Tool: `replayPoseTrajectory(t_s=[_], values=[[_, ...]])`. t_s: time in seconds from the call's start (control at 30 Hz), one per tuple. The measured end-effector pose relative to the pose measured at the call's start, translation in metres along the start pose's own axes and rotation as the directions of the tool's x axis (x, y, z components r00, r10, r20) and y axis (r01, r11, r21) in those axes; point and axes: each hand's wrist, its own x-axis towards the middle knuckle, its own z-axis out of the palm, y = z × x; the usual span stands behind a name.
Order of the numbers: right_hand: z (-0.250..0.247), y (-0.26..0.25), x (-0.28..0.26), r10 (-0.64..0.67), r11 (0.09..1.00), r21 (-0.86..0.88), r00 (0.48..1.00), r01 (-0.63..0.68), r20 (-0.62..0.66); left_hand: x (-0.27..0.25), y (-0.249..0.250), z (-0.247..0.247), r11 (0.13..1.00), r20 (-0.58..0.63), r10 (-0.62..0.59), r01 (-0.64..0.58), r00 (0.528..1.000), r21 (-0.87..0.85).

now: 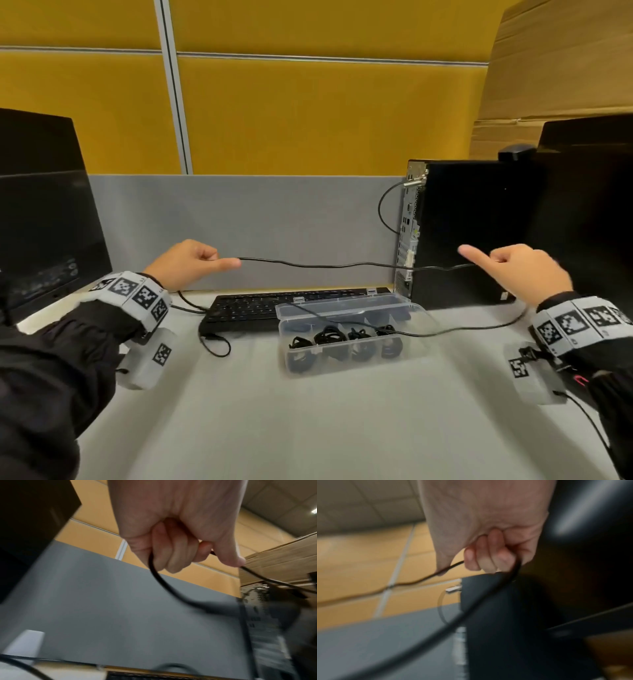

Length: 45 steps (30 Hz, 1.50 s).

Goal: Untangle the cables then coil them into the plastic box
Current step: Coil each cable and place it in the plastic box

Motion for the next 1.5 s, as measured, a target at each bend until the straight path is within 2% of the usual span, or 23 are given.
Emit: replayPoseTrajectory(t_s=[0.13, 0.27, 0.37, 0.5, 0.57, 0.63, 0.7, 0.73, 0.8, 0.83, 0.87, 0.93, 0.97, 1.07, 1.1, 1.13, 1.2, 1.23, 1.3, 1.37, 1.43, 1.47, 1.5], values=[[-0.005, 0.037, 0.008, 0.159, 0.938, -0.286, 0.976, -0.197, -0.151, -0.001, -0.021, -0.011, 0.994, -0.067, -0.074, 0.079, 0.995, 0.072], [0.006, 0.041, 0.015, 0.165, 0.916, -0.346, 0.976, -0.205, -0.142, 0.001, -0.016, -0.001, 0.992, -0.1, -0.061, 0.072, 0.993, 0.105], [0.013, 0.013, 0.012, 0.014, 0.919, -0.387, 0.989, -0.07, -0.146, 0.002, 0.006, 0.008, 0.997, -0.121, -0.019, 0.028, 0.992, 0.069], [0.025, -0.052, -0.015, -0.265, 0.96, -0.107, 0.963, 0.258, -0.052, -0.009, 0.049, 0.023, 0.996, -0.046, 0.084, -0.086, 0.995, -0.034], [0.035, -0.088, -0.035, -0.437, 0.899, 0.092, 0.893, 0.429, 0.107, -0.02, 0.07, 0.034, 0.98, 0.02, 0.179, -0.177, 0.984, -0.089], [0.049, -0.118, -0.052, -0.521, 0.851, 0.269, 0.791, 0.451, 0.321, -0.031, 0.086, 0.048, 0.953, 0.122, 0.287, -0.271, 0.95, -0.133], [0.066, -0.136, -0.062, -0.569, 0.816, 0.397, 0.699, 0.419, 0.432, -0.039, 0.093, 0.061, 0.926, 0.214, 0.364, -0.328, 0.906, -0.186], [0.073, -0.14, -0.065, -0.601, 0.795, 0.441, 0.646, 0.417, 0.471, -0.042, 0.092, 0.066, 0.917, 0.25, 0.383, -0.334, 0.889, -0.217], [0.083, -0.141, -0.071, -0.642, 0.766, 0.459, 0.496, 0.451, 0.584, -0.042, 0.084, 0.07, 0.917, 0.328, 0.389, -0.327, 0.861, -0.23], [0.086, -0.139, -0.074, -0.627, 0.769, 0.431, 0.425, 0.473, 0.652, -0.042, 0.078, 0.072, 0.922, 0.381, 0.382, -0.32, 0.842, -0.217], [0.089, -0.136, -0.077, -0.6, 0.775, 0.392, 0.383, 0.496, 0.702, -0.042, 0.071, 0.074, 0.933, 0.439, 0.358, -0.303, 0.824, -0.193], [0.094, -0.131, -0.082, -0.583, 0.771, 0.323, 0.407, 0.548, 0.703, -0.043, 0.058, 0.08, 0.961, 0.533, 0.268, -0.265, 0.803, -0.085], [0.094, -0.129, -0.083, -0.597, 0.766, 0.31, 0.446, 0.563, 0.667, -0.044, 0.052, 0.083, 0.968, 0.538, 0.21, -0.25, 0.816, 0.0], [0.094, -0.124, -0.079, -0.623, 0.77, 0.306, 0.556, 0.56, 0.55, -0.047, 0.037, 0.084, 0.964, 0.41, 0.06, -0.16, 0.91, 0.213], [0.093, -0.122, -0.077, -0.627, 0.771, 0.306, 0.58, 0.559, 0.52, -0.049, 0.032, 0.083, 0.957, 0.412, -0.026, -0.097, 0.911, 0.275], [0.092, -0.118, -0.076, -0.628, 0.772, 0.296, 0.601, 0.563, 0.495, -0.052, 0.027, 0.082, 0.93, 0.448, -0.138, -0.04, 0.884, 0.365], [0.09, -0.111, -0.074, -0.611, 0.782, 0.256, 0.622, 0.568, 0.489, -0.062, 0.019, 0.084, 0.808, 0.52, -0.38, 0.002, 0.765, 0.589], [0.09, -0.108, -0.074, -0.597, 0.792, 0.24, 0.627, 0.562, 0.502, -0.066, 0.014, 0.085, 0.742, 0.533, -0.455, -0.027, 0.713, 0.67], [0.094, -0.105, -0.076, -0.562, 0.821, 0.272, 0.625, 0.503, 0.541, -0.072, 0.007, 0.087, 0.654, 0.537, -0.512, -0.101, 0.671, 0.75], [0.104, -0.103, -0.082, -0.492, 0.865, 0.432, 0.6, 0.255, 0.631, -0.071, 0.006, 0.087, 0.655, 0.552, -0.484, -0.138, 0.678, 0.743], [0.116, -0.103, -0.09, -0.438, 0.815, 0.576, 0.581, -0.065, 0.686, -0.065, 0.009, 0.086, 0.765, 0.555, -0.424, -0.046, 0.716, 0.642], [0.119, -0.102, -0.089, -0.426, 0.78, 0.616, 0.625, -0.114, 0.655, -0.06, 0.01, 0.084, 0.866, 0.551, -0.39, 0.09, 0.738, 0.492], [0.117, -0.102, -0.085, -0.399, 0.762, 0.64, 0.702, -0.105, 0.59, -0.055, 0.012, 0.08, 0.93, 0.539, -0.362, 0.251, 0.76, 0.27]])
